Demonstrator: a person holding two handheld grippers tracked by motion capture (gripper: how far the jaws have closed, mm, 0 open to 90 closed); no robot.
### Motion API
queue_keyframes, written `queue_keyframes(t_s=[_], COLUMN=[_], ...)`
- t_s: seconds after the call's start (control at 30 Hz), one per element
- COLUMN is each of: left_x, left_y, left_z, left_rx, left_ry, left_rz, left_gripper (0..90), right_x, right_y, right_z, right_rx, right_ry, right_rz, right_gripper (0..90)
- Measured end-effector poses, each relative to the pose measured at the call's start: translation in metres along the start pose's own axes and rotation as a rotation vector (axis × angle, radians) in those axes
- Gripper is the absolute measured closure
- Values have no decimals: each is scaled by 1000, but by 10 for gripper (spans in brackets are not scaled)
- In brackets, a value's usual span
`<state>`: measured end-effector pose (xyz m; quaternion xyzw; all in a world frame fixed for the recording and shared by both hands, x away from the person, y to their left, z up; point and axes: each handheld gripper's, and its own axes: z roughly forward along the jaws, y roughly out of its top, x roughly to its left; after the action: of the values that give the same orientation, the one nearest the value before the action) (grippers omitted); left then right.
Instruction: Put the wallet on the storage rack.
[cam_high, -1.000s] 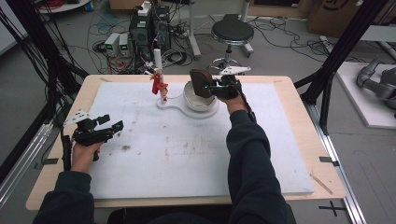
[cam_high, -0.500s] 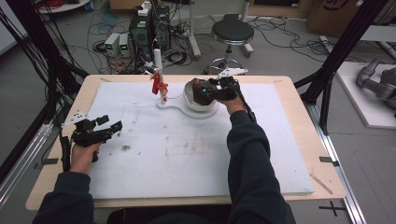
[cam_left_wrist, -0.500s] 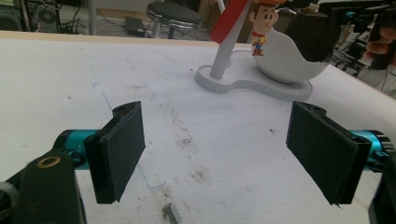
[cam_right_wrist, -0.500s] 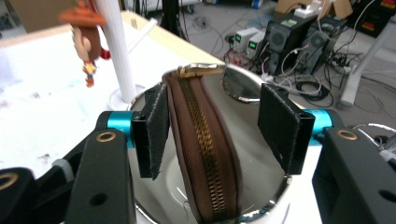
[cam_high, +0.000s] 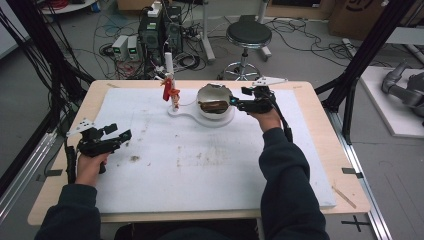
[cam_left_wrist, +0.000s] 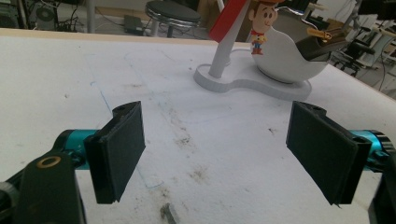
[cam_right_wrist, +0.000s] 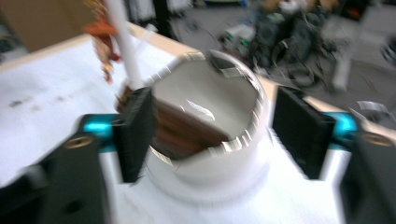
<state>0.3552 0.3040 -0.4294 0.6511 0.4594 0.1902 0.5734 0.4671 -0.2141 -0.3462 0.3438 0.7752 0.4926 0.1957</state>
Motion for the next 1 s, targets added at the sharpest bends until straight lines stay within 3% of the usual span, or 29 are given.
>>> queue_keyframes(t_s=[0.07,0.2,0.33,0.4,0.53,0.67,0.83,1.0], left_x=[0,-1,-3,-4,-11,-14,-17,-19], left_y=[0,1,3,6,14,13,13,10], left_z=[0,0,-1,-2,-1,2,1,0], left_rx=[4,-11,-33,-64,-83,-52,-55,-56], left_ry=[7,12,14,-6,0,0,1,-4], left_rz=[10,13,20,18,75,96,100,91], left_gripper=[195,196,194,180,180,180,180,180], right_x=[-1,-6,-7,-5,2,8,6,6], right_y=[-9,-26,-49,-60,-77,-88,-96,-100], right_z=[-11,-30,-45,-51,-63,-73,-84,-91], right_rx=[-34,-20,41,71,100,79,42,51], right_ry=[-19,-41,-90,-114,-128,-118,-122,-138], right_rz=[11,26,19,11,-17,-24,-4,-8], right_gripper=[292,285,203,202,201,201,201,202])
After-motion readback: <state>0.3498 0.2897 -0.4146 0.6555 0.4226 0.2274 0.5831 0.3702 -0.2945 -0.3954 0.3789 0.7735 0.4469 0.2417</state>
